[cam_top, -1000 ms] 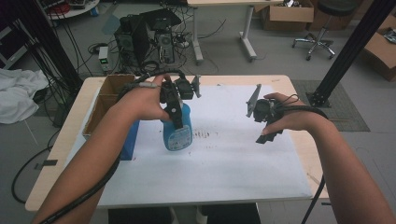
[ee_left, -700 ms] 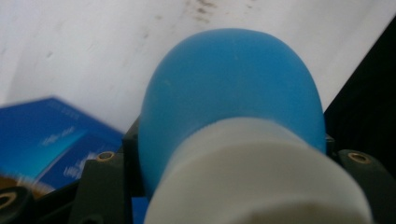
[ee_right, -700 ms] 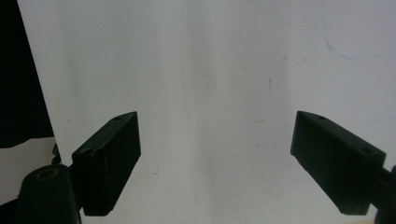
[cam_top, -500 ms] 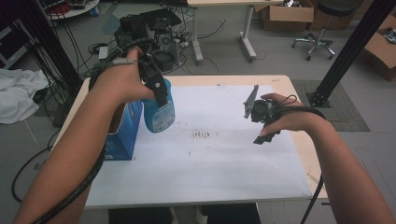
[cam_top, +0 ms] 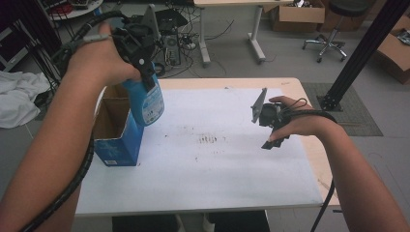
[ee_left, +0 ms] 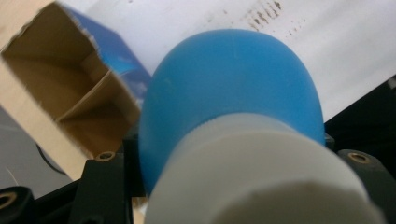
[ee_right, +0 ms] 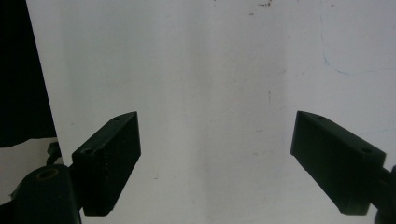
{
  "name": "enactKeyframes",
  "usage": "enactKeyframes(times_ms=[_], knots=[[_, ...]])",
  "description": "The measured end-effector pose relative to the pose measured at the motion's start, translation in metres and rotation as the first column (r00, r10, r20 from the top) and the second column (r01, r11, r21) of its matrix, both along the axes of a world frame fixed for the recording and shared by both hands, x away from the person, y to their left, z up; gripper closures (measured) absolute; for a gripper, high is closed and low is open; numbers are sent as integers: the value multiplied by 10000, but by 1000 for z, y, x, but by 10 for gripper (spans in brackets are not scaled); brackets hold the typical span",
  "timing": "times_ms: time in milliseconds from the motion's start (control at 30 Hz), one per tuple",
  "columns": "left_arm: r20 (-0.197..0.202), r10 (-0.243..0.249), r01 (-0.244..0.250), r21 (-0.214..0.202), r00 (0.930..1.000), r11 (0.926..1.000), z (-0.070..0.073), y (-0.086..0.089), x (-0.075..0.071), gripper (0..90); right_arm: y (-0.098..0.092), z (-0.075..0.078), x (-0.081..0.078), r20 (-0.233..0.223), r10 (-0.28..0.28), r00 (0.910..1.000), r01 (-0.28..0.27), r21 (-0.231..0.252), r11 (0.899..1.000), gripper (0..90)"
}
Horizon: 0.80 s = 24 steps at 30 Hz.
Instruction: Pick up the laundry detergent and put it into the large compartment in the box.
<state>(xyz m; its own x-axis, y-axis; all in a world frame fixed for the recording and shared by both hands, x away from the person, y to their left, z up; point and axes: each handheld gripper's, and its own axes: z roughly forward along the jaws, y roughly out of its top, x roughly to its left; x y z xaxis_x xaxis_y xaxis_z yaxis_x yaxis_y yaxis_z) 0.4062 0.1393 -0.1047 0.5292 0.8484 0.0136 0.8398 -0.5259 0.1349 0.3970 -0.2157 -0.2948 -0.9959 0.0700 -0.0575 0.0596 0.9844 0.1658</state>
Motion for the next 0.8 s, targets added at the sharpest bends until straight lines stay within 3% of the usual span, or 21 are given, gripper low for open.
enactKeyframes(times_ms=[100,200,267,400,433,567,733,800], knots=[[62,573,-572,-118,9983,9983,10,10,0,399,2,0,0,25,78,10000,-78,1,10000,162],[83,1271,-1269,-211,9919,9917,23,25,0,399,3,0,-1,52,127,9999,-127,14,9999,162],[184,1879,-1873,-286,9820,9819,29,34,0,398,4,0,-1,49,157,9999,-157,17,9999,162],[401,3019,-3013,-193,9525,9533,40,52,-1,399,5,0,-2,56,192,9998,-192,15,9998,161],[431,3337,-3333,-163,9417,9427,42,57,-1,399,5,0,-2,44,205,9998,-205,10,9998,162],[369,4026,-4023,-163,9146,9154,46,74,-2,399,6,0,-2,62,247,9997,-247,-22,9997,162],[244,4567,-4559,-314,8893,8895,45,93,-2,399,5,0,-2,61,221,9997,-221,24,9998,162],[220,4681,-4675,-281,8834,8836,43,97,-2,399,5,0,-3,76,236,9997,-236,17,9997,162]])
